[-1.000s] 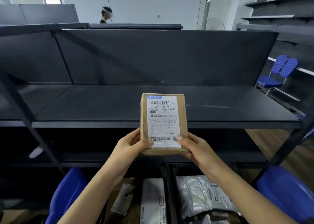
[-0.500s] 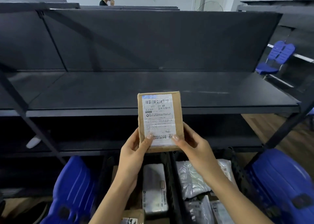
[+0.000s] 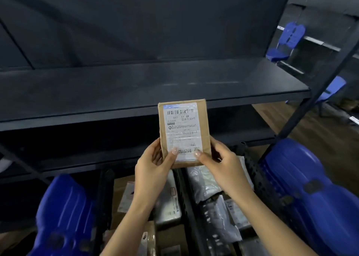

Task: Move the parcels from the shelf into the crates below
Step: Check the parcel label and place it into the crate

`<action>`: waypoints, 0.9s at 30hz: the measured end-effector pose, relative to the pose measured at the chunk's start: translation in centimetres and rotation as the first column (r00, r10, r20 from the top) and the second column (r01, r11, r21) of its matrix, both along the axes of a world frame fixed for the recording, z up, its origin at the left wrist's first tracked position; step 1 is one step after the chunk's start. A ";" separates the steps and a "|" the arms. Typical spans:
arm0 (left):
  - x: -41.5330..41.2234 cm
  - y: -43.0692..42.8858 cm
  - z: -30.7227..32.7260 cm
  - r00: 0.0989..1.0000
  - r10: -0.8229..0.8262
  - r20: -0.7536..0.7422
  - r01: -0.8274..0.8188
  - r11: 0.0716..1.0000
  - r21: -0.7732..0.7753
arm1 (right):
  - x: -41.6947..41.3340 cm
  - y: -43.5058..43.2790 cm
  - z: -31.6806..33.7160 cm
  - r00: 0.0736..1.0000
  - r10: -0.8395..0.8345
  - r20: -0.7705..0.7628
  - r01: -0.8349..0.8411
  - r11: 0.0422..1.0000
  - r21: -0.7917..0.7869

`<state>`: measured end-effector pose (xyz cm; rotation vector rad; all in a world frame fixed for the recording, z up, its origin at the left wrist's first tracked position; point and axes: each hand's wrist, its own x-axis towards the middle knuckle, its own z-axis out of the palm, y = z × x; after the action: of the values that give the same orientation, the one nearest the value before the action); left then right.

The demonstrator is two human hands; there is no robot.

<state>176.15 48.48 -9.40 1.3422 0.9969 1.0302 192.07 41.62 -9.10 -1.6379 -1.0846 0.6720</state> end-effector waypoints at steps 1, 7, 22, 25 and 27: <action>0.6 -0.4 -0.5 1.000 -0.008 -0.017 0.008 1.000 -0.010 | 0.7 -0.6 -0.3 1.000 -0.013 0.007 0.013 1.000 -0.011; 5.8 -4.3 -4.1 0.991 -0.060 -0.121 0.053 0.997 -0.054 | 5.7 -5.1 -3.2 0.998 -0.010 -0.065 0.003 0.994 -0.108; 19.5 -17.5 -19.2 0.879 -0.160 -0.449 -0.042 0.913 -0.406 | 19.8 -16.3 -18.0 0.987 0.095 -0.128 -0.153 0.794 -0.589; 20.9 -17.0 -21.6 0.861 -0.173 -0.478 -0.070 0.891 -0.448 | 21.0 -15.5 -20.4 0.983 0.093 -0.159 -0.174 0.749 -0.639; 21.7 -16.1 -23.0 0.842 -0.181 -0.509 -0.082 0.889 -0.451 | 21.5 -14.5 -21.8 0.980 0.073 -0.186 -0.178 0.735 -0.655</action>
<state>197.86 32.37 -32.43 1.2633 1.5085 0.3159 213.53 27.12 -30.87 -2.0817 -0.8921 1.3789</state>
